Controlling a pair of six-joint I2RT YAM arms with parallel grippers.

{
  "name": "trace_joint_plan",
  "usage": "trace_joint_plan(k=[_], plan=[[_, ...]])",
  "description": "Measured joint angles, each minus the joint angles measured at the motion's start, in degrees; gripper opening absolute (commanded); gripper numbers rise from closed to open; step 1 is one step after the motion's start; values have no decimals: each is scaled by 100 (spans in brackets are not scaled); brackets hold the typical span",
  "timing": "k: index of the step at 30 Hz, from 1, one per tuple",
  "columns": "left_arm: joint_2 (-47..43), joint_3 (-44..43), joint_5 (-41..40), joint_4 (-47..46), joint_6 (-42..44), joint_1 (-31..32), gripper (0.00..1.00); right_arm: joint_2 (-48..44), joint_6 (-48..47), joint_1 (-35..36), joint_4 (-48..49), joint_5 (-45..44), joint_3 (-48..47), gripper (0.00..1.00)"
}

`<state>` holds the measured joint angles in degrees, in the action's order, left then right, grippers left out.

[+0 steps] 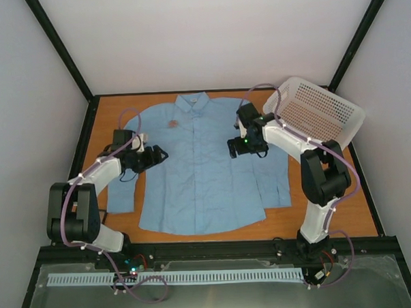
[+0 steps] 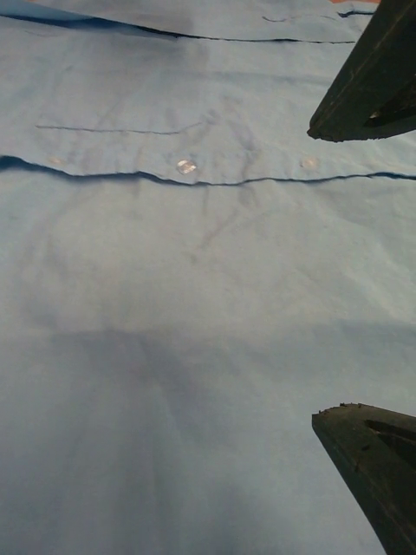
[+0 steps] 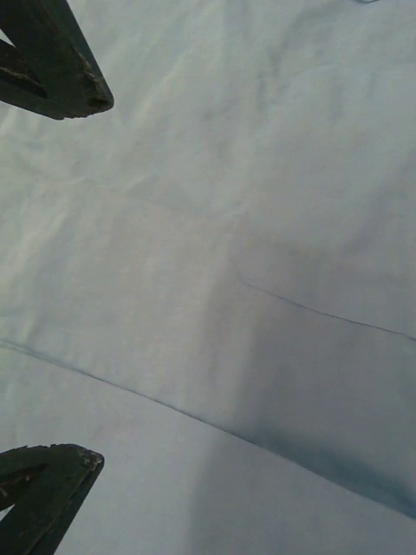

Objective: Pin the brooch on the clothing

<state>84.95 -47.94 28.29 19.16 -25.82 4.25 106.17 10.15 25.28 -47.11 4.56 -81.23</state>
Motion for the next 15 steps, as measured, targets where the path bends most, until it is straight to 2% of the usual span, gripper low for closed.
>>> trace_joint_plan(k=[7,15], plan=[[-59,866,160,-352,-131,-4,82,-210,168,0,634,105,1237,100],[-203,1534,302,-1023,-433,-17,83,-501,363,11,1303,-385,2175,100]])
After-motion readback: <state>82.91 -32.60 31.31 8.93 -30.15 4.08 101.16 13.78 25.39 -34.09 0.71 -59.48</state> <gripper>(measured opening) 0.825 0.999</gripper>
